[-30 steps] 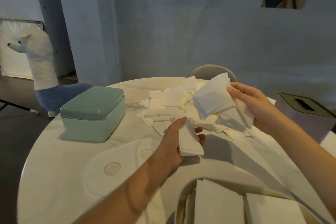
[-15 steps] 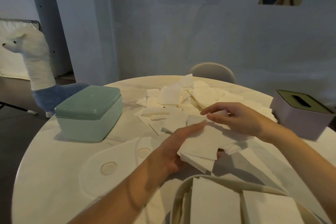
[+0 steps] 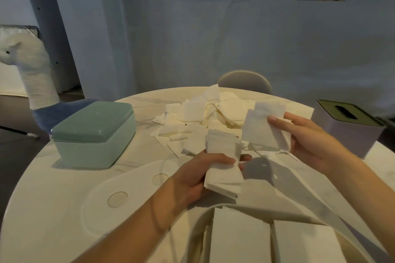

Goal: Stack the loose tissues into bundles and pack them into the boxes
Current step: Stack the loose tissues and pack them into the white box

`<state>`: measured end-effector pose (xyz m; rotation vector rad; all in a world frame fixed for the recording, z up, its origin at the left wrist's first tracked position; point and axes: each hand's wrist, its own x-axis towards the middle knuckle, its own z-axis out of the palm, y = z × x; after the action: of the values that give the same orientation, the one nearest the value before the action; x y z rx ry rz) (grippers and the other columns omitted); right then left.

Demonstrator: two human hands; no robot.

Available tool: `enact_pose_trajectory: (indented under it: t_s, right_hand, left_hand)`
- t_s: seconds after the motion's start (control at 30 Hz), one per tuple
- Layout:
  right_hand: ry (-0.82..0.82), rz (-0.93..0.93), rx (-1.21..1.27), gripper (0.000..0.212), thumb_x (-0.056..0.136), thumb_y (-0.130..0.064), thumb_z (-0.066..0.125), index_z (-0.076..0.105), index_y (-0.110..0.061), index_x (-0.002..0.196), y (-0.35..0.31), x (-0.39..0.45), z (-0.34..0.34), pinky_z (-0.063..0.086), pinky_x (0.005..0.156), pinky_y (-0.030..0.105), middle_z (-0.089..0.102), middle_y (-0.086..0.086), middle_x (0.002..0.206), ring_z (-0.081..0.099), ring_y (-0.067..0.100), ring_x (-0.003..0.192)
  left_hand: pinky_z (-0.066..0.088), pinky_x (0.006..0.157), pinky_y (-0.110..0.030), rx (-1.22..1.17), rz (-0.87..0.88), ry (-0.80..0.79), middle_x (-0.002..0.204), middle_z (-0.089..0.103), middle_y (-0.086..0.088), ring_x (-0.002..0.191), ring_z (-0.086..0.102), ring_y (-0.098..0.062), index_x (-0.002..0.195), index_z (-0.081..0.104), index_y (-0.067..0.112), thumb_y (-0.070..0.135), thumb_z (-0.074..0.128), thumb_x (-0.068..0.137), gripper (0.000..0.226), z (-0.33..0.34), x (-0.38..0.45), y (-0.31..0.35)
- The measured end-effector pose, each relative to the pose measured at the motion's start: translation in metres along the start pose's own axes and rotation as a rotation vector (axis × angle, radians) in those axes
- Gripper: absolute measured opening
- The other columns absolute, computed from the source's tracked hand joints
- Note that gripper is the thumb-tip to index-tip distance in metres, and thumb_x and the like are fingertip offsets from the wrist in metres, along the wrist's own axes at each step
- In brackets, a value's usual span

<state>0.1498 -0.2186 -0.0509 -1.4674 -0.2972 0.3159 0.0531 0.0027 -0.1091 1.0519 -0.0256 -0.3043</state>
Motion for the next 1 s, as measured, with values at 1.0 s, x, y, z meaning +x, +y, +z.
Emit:
enact_pose_trajectory:
  t_s: [1.0]
  right_hand:
    - [0.028,-0.181,-0.305,0.016,0.097,-0.032,0.061,0.072,-0.024,0.106,0.013,-0.012,0.027,0.055,0.089,0.033,0.068,-0.002,0.109,0.062,0.022,0.106]
  left_hand:
    - [0.057,0.075,-0.042,-0.252,0.099,0.123,0.112,0.061,-0.025,0.093,0.064,-0.038,0.130,0.061,0.002,0.036,0.049,0.096,0.050,0.004,0.008,-0.002]
